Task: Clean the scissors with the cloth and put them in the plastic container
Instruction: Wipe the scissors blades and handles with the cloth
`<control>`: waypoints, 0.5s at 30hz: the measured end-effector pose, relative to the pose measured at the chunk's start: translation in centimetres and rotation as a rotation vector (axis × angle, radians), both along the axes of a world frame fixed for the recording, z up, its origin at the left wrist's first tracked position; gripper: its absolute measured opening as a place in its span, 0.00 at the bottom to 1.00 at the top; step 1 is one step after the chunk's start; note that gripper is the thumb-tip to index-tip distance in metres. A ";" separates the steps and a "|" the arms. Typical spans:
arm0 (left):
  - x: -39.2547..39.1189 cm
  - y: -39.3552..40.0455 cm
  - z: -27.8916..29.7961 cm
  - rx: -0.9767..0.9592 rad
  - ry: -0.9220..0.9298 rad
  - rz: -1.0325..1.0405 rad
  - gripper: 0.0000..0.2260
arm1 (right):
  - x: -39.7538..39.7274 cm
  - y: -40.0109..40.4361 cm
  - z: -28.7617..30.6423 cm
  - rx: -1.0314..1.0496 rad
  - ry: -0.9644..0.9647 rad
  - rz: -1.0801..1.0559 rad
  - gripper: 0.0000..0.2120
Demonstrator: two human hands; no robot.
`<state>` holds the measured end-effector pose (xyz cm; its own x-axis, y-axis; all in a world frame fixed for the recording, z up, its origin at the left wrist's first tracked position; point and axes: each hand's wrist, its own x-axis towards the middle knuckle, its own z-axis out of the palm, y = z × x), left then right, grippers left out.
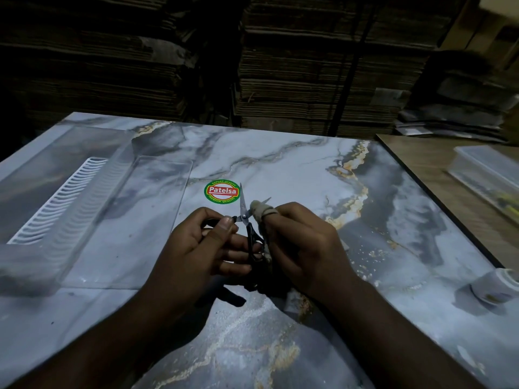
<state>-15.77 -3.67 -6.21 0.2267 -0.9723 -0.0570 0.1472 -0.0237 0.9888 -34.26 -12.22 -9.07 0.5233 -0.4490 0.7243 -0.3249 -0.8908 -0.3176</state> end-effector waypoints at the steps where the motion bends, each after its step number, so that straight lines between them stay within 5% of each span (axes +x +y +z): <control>1: 0.0 0.0 0.0 0.003 0.016 0.006 0.09 | 0.0 0.0 0.0 0.006 0.028 0.030 0.11; 10: -0.1 -0.1 0.0 0.033 0.027 -0.026 0.09 | 0.0 -0.3 0.1 -0.044 0.001 -0.125 0.11; 15: -0.5 -0.3 -0.2 0.027 0.108 0.008 0.08 | 0.5 0.9 0.4 -0.004 0.038 -0.011 0.14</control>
<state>-16.26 -3.95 -6.45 0.2252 -0.9683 -0.1079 0.2528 -0.0488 0.9663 -33.80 -11.35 -8.69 0.5459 -0.4514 0.7058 -0.3461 -0.8887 -0.3007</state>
